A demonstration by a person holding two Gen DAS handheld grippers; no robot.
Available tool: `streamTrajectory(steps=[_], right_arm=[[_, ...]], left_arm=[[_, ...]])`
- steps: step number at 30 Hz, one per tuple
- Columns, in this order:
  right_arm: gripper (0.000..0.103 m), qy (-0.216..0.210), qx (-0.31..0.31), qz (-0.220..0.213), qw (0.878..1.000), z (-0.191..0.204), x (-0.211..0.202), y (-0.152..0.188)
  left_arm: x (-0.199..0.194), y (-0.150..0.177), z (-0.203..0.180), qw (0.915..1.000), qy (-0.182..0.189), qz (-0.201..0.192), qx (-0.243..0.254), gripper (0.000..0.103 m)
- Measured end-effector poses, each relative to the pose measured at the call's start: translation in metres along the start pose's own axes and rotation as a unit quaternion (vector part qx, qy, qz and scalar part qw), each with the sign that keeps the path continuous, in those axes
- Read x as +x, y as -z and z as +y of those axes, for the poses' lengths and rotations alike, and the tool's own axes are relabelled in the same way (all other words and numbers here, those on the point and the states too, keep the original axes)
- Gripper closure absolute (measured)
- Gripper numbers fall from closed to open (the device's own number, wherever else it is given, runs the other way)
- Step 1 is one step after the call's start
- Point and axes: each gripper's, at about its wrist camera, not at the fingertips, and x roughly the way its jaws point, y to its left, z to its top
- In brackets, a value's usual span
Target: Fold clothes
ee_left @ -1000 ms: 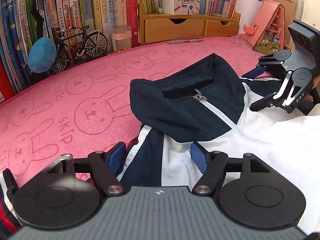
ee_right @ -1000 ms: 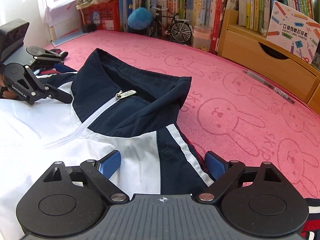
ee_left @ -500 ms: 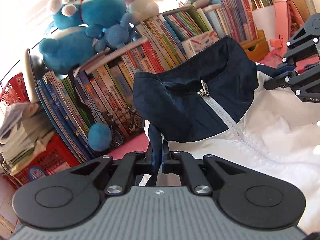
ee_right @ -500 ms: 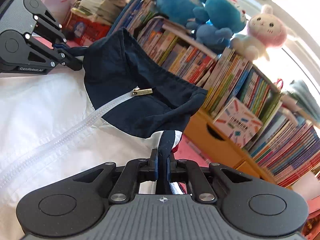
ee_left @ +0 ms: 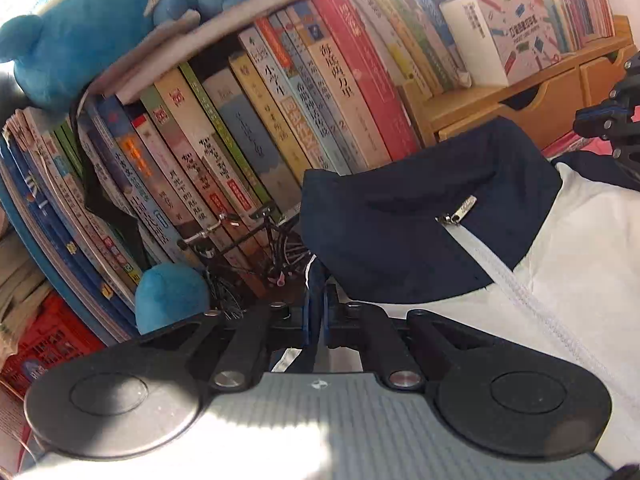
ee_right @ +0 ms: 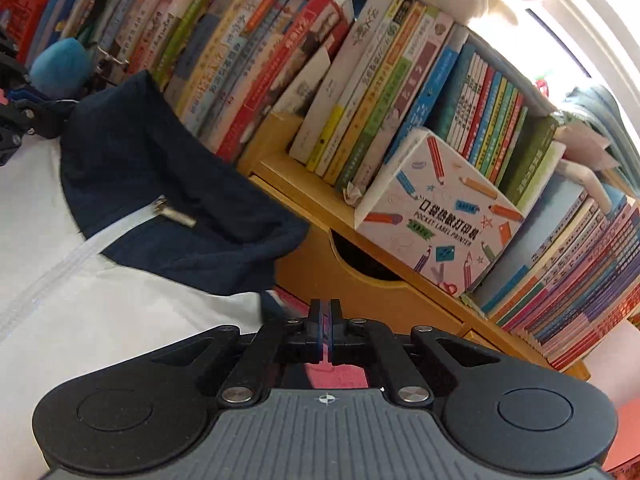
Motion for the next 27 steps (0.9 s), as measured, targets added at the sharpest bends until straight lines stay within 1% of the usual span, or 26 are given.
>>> streamTrajectory(steps=[1,2,4,6,8,11,13,14,15,16,17,18,19,20,21,22,24,26,27], right_arm=[[0.099,-0.01,0.02,0.013,1.0,-0.006,0.011,0.005],[0.099,-0.029,0.045,0.027,0.998,-0.012,0.018,0.01],[0.099,-0.064,0.069,0.034,0.995,-0.019,0.024,0.021],[0.099,-0.082,0.077,0.036,0.993,-0.021,0.027,0.029],[0.098,-0.096,0.082,0.039,0.991,-0.019,0.028,0.035],[0.097,-0.097,0.074,0.039,0.992,-0.017,0.029,0.034],[0.088,-0.089,0.066,0.053,0.992,-0.018,0.023,0.03],[0.076,-0.086,0.071,0.059,0.992,-0.022,0.015,0.028],[0.06,-0.089,0.08,0.054,0.991,-0.027,0.001,0.028],[0.05,-0.1,0.091,0.039,0.99,-0.036,-0.019,0.031],[0.033,-0.111,0.099,0.02,0.989,-0.044,-0.039,0.035],[0.028,-0.122,0.107,0.003,0.987,-0.052,-0.059,0.041],[0.028,-0.132,0.115,-0.011,0.984,-0.061,-0.08,0.048],[0.028,-0.141,0.123,-0.024,0.982,-0.069,-0.101,0.055],[0.028,-0.149,0.134,-0.03,0.979,-0.074,-0.119,0.063],[0.028,-0.162,0.154,-0.032,0.974,-0.078,-0.139,0.073],[0.028,-0.193,0.187,-0.031,0.963,-0.083,-0.172,0.093],[0.028,-0.235,0.199,-0.022,0.951,-0.078,-0.207,0.113],[0.026,-0.247,0.192,-0.015,0.95,-0.069,-0.225,0.123]], left_arm=[[0.007,0.006,-0.001,0.9999,0.007,0.009,0.002,0.097],[0.013,0.013,-0.004,0.9998,0.01,0.014,0.011,0.097],[0.021,0.023,-0.012,0.999,0.01,0.021,0.04,0.095],[0.02,0.024,-0.016,0.9986,0.01,0.015,0.049,0.096],[0.021,0.024,-0.022,0.9977,0.0,0.014,0.067,0.096],[0.02,0.026,-0.036,0.9936,-0.032,0.012,0.107,0.095],[0.017,0.026,-0.043,0.9895,-0.061,0.012,0.131,0.087],[0.01,0.025,-0.041,0.9904,-0.06,0.017,0.123,0.081],[-0.004,0.023,-0.033,0.994,-0.043,0.016,0.1,0.072],[-0.018,0.021,-0.026,0.9966,-0.025,0.014,0.077,0.069],[-0.034,0.019,-0.018,0.9985,-0.007,0.012,0.053,0.063],[-0.057,0.018,-0.009,0.9994,0.016,0.003,0.029,0.048],[-0.08,0.018,-0.001,0.9992,0.038,-0.005,0.007,0.038],[-0.104,0.021,0.007,0.998,0.059,-0.018,-0.011,0.019],[-0.131,0.028,0.014,0.9956,0.081,-0.036,-0.032,0.014],[-0.157,0.037,0.02,0.9921,0.102,-0.051,-0.053,0.013],[-0.204,0.058,0.022,0.9843,0.14,-0.055,-0.093,0.01],[-0.239,0.082,0.015,0.9779,0.162,-0.04,-0.126,0.01],[-0.252,0.094,0.012,0.976,0.167,-0.031,-0.136,0.009]])
